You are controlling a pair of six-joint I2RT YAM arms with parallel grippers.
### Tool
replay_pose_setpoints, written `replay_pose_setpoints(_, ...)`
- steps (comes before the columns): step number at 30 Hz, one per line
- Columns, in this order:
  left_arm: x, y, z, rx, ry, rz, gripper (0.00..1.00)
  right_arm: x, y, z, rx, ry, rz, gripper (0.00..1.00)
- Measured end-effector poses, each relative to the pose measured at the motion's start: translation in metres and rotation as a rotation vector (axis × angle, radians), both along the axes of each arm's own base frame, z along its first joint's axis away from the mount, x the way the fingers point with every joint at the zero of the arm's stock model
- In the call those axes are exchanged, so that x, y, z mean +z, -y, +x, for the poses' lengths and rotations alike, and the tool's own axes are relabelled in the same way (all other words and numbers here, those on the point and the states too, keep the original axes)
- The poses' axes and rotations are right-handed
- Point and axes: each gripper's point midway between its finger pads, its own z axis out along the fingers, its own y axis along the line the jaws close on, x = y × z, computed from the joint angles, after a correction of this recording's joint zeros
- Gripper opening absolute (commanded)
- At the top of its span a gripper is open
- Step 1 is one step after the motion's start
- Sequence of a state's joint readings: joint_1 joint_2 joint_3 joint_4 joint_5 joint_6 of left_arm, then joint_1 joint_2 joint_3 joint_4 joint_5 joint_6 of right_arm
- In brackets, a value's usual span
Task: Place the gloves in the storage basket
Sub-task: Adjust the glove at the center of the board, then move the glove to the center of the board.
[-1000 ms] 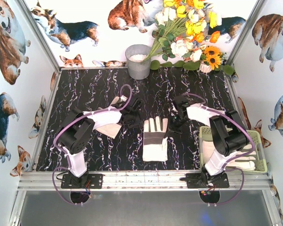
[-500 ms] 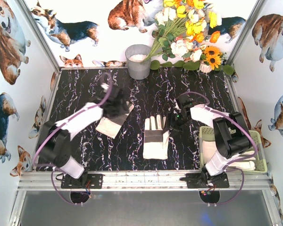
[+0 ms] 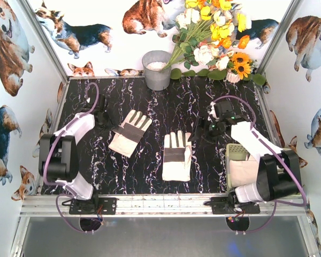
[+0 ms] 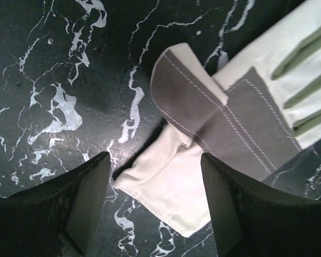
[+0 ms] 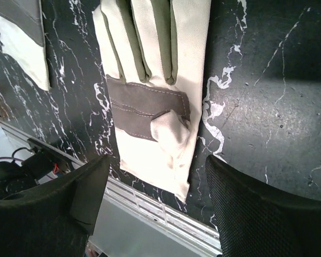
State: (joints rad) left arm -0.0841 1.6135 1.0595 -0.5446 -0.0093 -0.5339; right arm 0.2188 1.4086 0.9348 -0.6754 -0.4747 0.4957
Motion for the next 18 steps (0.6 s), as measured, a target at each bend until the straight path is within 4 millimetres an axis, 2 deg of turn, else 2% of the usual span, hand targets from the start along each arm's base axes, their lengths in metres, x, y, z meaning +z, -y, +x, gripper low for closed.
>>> replay_pose_setpoints(6,-0.032,-0.004,0.002,-0.041,-0.08,-0.049,0.56,0.01,0.007,-0.001,-0.023,0.017,0.006,0.74)
replay_pose_setpoints(18,-0.037,0.01,0.022,-0.119,-0.039,-0.134,0.5,0.009,0.007,-0.004,-0.023,0.002,0.01,0.73)
